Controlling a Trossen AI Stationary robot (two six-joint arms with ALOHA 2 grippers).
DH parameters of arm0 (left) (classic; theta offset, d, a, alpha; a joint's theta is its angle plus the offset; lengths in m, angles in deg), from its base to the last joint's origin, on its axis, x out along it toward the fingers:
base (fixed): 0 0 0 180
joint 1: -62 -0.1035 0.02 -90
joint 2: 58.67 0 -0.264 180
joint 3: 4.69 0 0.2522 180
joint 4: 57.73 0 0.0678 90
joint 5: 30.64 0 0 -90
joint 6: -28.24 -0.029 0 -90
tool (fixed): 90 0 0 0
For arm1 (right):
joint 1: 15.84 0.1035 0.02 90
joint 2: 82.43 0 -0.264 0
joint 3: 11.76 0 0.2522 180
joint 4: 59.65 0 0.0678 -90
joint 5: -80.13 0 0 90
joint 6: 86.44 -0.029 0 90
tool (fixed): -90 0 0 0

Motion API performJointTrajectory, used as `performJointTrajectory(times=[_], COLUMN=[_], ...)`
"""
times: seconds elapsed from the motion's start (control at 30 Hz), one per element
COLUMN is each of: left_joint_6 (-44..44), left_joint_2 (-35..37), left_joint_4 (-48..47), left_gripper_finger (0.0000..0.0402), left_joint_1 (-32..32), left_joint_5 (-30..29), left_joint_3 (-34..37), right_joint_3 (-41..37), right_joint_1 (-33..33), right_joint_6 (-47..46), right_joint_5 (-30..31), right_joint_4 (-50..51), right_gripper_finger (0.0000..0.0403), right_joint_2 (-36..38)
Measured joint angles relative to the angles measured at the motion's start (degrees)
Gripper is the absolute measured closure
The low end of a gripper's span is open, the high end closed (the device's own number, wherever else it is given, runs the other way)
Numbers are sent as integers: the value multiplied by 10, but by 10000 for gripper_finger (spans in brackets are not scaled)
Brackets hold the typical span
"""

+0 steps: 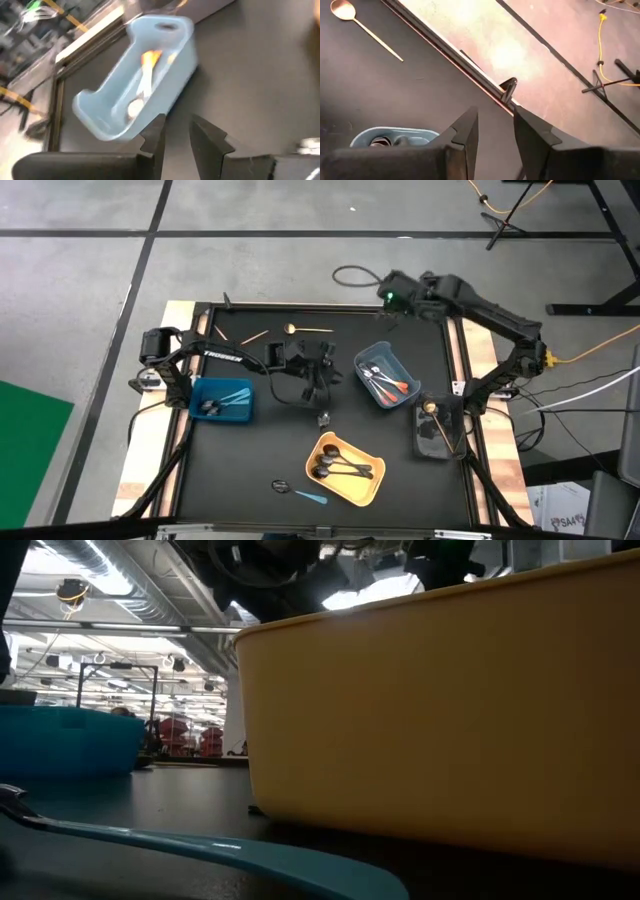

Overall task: Sort silverware by color (type)
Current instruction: Put the gold spoon into the black bin

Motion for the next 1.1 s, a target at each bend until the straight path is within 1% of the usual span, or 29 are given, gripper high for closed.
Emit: performJointTrajectory(times=[0.13, 0.27, 0.37, 0.47, 0.57, 0.7, 0.77, 0.9, 1.1], left_joint_6=[29, 52, 68, 73, 73, 73, 73, 73, 72], left_joint_2=[2, 3, 3, 3, 3, -5, -15, -43, -80], left_joint_4=[-11, -31, -48, -74, -87, -89, -87, -89, -87], left_gripper_finger=[321, 321, 321, 321, 321, 321, 321, 321, 321], left_joint_1=[-51, -117, -171, -226, -275, -330, -350, -378, -386], left_joint_5=[3, 3, 7, 33, 61, 75, 89, 138, 145], left_joint_3=[0, 0, 0, 0, 0, 0, 0, 0, 0], right_joint_3=[4, -7, -28, -52, -77, -107, -120, -139, -145], right_joint_1=[-38, -59, -66, -64, -64, -64, -64, -64, -64], right_joint_6=[38, 42, 42, 42, 42, 42, 42, 42, 42], right_joint_5=[-55, -117, -136, -140, -165, -207, -218, -241, -250], right_joint_4=[-8, -27, -43, -68, -87, -117, -132, -149, -158], right_gripper_finger=[292, 292, 292, 292, 292, 292, 292, 292, 292], right_joint_2=[-1, -5, -7, -8, -9, -9, -9, -9, -9])
